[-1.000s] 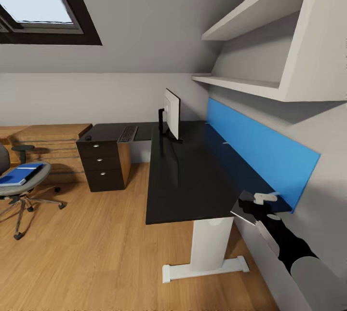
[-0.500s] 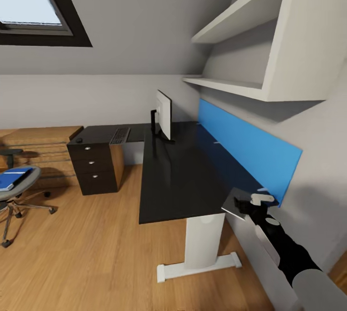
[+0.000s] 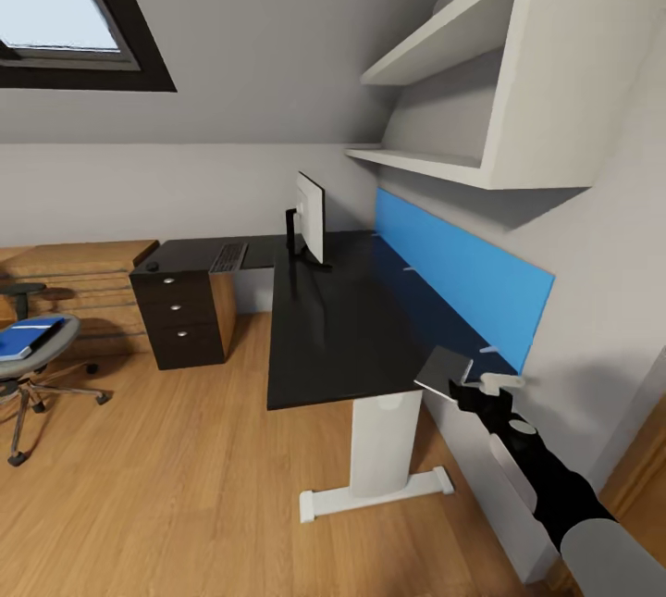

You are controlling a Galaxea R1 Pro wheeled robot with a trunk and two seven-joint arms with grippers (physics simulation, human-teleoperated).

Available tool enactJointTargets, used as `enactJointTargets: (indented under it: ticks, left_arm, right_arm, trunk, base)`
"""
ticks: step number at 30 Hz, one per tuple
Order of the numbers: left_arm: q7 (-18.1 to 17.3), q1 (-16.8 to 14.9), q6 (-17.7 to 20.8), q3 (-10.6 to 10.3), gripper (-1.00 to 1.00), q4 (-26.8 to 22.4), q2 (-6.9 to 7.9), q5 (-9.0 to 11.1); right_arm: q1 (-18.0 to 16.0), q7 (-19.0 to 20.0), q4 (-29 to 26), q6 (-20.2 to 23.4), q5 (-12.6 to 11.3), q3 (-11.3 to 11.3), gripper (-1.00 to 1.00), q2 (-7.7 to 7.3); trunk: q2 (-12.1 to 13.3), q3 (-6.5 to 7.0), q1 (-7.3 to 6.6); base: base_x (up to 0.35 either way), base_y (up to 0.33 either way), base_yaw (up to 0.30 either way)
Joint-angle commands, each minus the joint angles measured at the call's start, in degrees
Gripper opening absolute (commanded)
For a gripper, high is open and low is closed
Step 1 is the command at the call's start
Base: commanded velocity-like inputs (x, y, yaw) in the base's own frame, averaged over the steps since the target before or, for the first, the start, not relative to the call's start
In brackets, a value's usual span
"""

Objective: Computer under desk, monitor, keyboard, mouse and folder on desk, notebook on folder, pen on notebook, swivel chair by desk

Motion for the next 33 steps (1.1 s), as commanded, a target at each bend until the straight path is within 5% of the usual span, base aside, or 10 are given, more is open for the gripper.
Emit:
enactJointTargets:
  ticks: [1,2,3,10,11,19,22,24,29,33]
  left_arm:
    - [0.5,0.0,0.0,-0.5,1.00,-0.2,0.06,0.2]
    - [0.5,0.0,0.3,-0.6,1.00,-1.8,0.15,0.2]
    - [0.7,0.0,5.9,-0.3,1.00,-9.8,0.76,0.4]
    - [1.1,0.0,25.2,1.3,1.00,-25.8,1.74,0.5]
    - [1.1,0.0,31.4,3.3,1.00,-32.9,2.00,0.5]
    - [1.2,0.0,47.6,9.1,1.00,-50.1,1.80,0.7]
    - [1.2,0.0,51.2,9.9,1.00,-56.6,1.71,0.8]
    - [1.2,0.0,52.9,10.4,1.00,-62.2,1.67,0.8]
    - [1.2,0.0,53.6,10.9,1.00,-64.7,1.66,1.5]
    - [1.2,0.0,53.7,11.5,1.00,-65.0,1.79,2.3]
  right_arm:
    - [0.0,-0.5,-0.1,0.2,-0.5,0.3,1.00,-0.09]
    - [0.0,-0.5,-0.4,0.2,-0.5,0.3,1.00,-0.11]
    - [0.1,-0.4,-1.1,0.4,-1.8,0.2,1.00,-0.21]
    - [0.1,-0.4,-2.4,0.6,-8.4,0.0,1.00,-0.37]
    - [0.1,-0.4,-3.1,0.7,-11.4,-0.1,1.00,-0.56]
    - [0.1,-0.4,-6.8,2.5,-19.6,-0.5,1.00,-1.99]
    - [0.1,-0.3,-7.8,3.9,-24.5,-0.6,1.00,-3.43]
    - [0.2,-0.3,-8.1,4.6,-32.8,-0.6,1.00,-5.56]
    - [0.8,-0.2,-8.2,4.9,-40.6,-0.6,1.00,-7.52]
    - [2.1,-0.2,-8.3,5.0,-44.6,-0.6,1.00,-8.28]
  trunk:
    - [0.0,-0.05,0.00]
    - [0.0,-0.05,0.00]
    - [0.0,-0.05,0.00]
    - [0.0,-0.05,0.00]
    - [0.0,-0.05,0.00]
    - [0.0,-0.05,0.00]
    - [0.0,-0.05,0.00]
    - [0.0,-0.05,0.00]
    - [-0.4,-0.23,0.22]
    - [-2.0,-0.95,1.10]
  base:
    - [-0.009,0.000,0.000]
    - [-0.003,0.000,0.000]
    - [0.000,0.000,0.000]
    - [0.000,0.000,0.000]
    - [0.000,0.000,0.000]
    - [0.000,0.000,0.000]
    - [0.000,0.000,0.000]
    - [0.000,0.000,0.000]
    - [0.000,0.000,0.000]
    - [0.000,0.000,0.000]
